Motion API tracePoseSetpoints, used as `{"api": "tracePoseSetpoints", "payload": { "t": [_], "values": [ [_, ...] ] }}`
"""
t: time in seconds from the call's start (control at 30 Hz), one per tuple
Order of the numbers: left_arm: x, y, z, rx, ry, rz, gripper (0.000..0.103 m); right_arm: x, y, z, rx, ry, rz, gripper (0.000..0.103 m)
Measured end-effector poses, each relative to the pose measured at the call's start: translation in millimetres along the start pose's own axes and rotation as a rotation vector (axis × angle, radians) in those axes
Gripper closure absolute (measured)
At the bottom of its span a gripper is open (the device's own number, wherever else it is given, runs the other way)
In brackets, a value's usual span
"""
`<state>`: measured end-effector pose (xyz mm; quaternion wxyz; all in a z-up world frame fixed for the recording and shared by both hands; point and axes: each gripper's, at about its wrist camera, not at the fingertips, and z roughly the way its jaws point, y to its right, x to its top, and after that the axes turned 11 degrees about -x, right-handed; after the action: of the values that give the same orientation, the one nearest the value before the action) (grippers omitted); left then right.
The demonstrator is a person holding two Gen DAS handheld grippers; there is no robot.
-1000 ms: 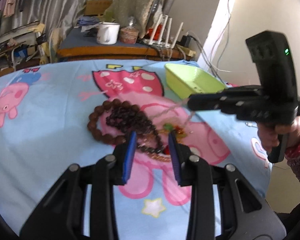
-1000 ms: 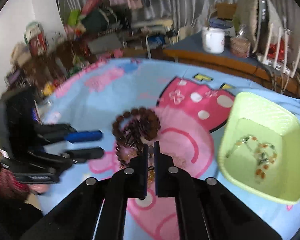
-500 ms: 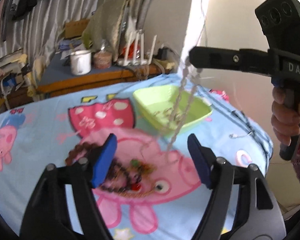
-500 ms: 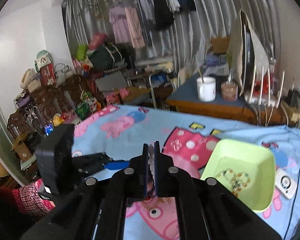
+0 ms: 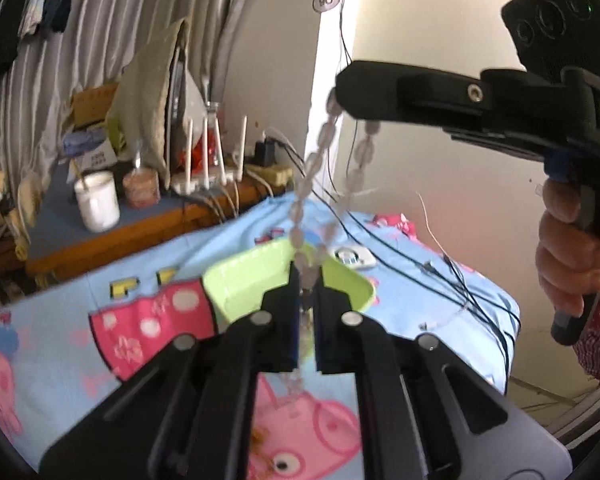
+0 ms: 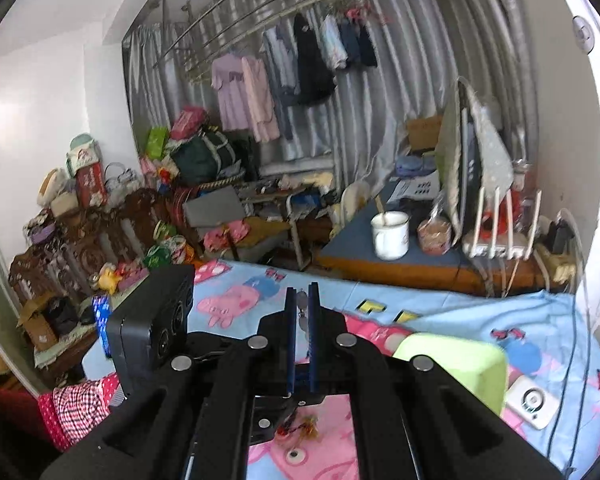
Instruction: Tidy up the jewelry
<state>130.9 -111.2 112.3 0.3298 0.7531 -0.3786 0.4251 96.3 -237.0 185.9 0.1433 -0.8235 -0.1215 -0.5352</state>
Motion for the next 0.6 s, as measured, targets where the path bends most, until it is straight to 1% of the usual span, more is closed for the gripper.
{"api": "tracePoseSetpoints", "payload": {
  "t": [0.17, 0.27, 0.4, 0.6],
  "values": [
    [44, -3, 9, 0.004, 0.025, 0.017, 0.098, 28, 24, -7, -0.056, 0.069, 0.027, 0.103],
    [58, -8, 18, 0.019, 0.031, 0.025, 0.098, 34, 38, -6, -0.084, 0.084, 0.037, 0.103],
    [60, -21, 43, 0.025, 0.0, -0.005, 0.098, 27, 59, 7, -0.107, 0.06, 0.058, 0.103],
    [43, -37, 85, 0.025, -0.078, -0.038, 0.098, -2, 85, 32, -0.117, 0.0, 0.112, 0.103]
  ]
}}
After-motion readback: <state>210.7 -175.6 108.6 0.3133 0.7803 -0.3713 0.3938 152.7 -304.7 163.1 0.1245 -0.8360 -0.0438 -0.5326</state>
